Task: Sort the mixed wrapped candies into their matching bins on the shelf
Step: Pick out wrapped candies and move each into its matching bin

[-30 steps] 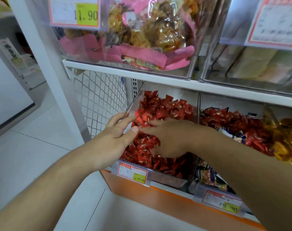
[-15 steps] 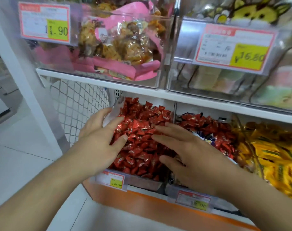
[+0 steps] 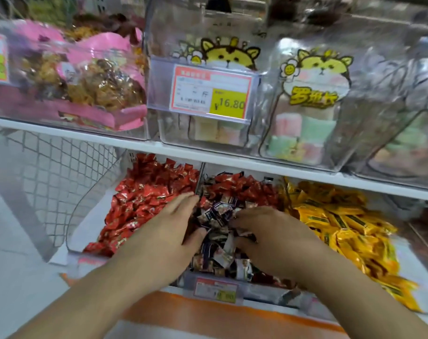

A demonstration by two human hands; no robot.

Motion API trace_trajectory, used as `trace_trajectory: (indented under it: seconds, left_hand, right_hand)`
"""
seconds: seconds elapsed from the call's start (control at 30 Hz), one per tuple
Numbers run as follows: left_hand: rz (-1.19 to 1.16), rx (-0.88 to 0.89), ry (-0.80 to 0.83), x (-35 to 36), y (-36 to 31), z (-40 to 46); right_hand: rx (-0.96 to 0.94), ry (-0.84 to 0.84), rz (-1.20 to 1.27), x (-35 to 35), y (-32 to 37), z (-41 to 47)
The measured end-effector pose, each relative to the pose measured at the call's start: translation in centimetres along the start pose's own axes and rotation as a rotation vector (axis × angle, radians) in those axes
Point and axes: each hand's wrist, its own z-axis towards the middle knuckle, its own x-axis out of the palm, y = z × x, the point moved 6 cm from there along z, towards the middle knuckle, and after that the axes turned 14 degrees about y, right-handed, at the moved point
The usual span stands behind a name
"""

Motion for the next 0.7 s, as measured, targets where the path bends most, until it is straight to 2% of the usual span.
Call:
trace_trajectory:
  seconds: [0.13,0.23,0.3,0.43,0.57,0.7]
  left_hand:
    - [-0.007,0.023,-0.071,-0.5,0.3,0.2]
    - [-0.017,0.045,-0.094,-0.8,0.5,0.4]
    - [-0.031,0.059,-0.097,-0.9,0.7,0.3]
    - [-0.047,0.085,-0.094,-1.3,1.3,0.2]
    - [-0.054,0.103,-0.076,-1.4,1.6,0.1]
    - [-0.047,0.117,-0.057,-1.6,1.7,-0.1]
  right_hand:
    - [-0.025,-0.171,0.131,-2.1,0.0,0.8]
    - [0.049,-0.299,0.256,-3.6,-0.6,4.2]
    - [0.116,-0.252,0.308,-3.6,-1.0,7.1]
    - [0.117,-0.173,0.343,-2.8,-1.1,10.7]
    - [0.167,-0.231,0.315,-2.5,-1.4,10.9]
    - [0.127,-0.342,0.469,-3.0,-1.6,8.0]
